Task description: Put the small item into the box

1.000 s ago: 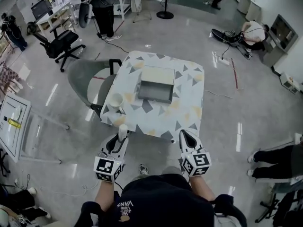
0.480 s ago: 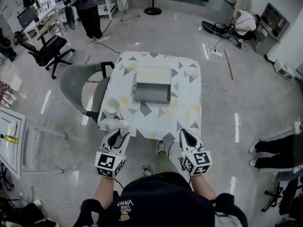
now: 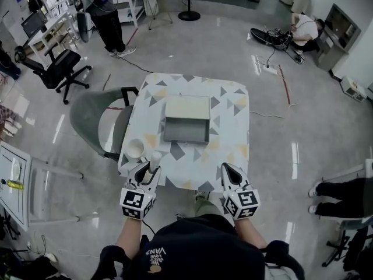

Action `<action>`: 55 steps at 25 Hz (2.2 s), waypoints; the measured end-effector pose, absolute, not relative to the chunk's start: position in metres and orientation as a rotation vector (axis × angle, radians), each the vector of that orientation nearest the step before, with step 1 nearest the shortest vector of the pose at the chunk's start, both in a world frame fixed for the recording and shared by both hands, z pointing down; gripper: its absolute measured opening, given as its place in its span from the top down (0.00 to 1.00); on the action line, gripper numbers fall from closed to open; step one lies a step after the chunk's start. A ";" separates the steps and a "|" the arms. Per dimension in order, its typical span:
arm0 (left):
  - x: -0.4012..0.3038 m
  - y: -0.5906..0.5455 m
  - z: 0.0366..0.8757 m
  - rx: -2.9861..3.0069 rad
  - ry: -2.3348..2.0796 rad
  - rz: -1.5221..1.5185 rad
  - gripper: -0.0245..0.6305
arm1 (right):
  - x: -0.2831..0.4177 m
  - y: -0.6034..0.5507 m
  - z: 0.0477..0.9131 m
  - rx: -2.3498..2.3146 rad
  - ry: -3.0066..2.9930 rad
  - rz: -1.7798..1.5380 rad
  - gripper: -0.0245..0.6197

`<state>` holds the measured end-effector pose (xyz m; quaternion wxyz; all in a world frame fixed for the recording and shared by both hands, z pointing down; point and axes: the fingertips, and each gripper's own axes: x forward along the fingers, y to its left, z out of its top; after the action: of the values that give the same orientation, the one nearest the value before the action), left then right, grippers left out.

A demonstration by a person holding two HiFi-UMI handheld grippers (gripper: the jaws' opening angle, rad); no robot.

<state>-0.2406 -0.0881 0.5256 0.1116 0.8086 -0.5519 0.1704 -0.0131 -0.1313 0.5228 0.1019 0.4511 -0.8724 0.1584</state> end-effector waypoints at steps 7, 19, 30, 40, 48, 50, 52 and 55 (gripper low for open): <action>-0.228 -0.151 0.545 2.411 -1.567 0.623 0.76 | -0.005 -0.174 0.531 1.329 -2.572 0.495 0.96; -0.200 -0.233 0.606 2.448 -1.372 0.885 0.76 | 0.006 -0.220 0.556 1.309 -2.542 0.558 0.96; -0.185 -0.284 0.671 2.438 -1.144 1.128 0.76 | 0.010 -0.247 0.573 1.298 -2.523 0.601 0.96; -0.178 -0.315 0.730 2.338 -0.901 1.405 0.76 | 0.017 -0.258 0.586 1.286 -2.489 0.634 0.96; -0.175 -0.324 0.763 2.266 -0.739 1.576 0.76 | 0.009 -0.259 0.596 1.241 -2.489 0.664 0.96; -0.174 -0.325 0.771 2.253 -0.708 1.613 0.76 | 0.006 -0.259 0.598 1.231 -2.491 0.671 0.96; -0.172 -0.326 0.776 2.244 -0.672 1.647 0.76 | 0.005 -0.261 0.599 1.226 -2.491 0.678 0.96; -0.171 -0.328 0.783 2.211 -0.632 1.702 0.76 | 0.005 -0.262 0.601 1.229 -2.489 0.691 0.96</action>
<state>-0.1711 -0.3283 0.7832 0.1399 0.7651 -0.2188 0.5892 0.0048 -0.2616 0.6008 0.1402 0.4254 -0.8615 0.2392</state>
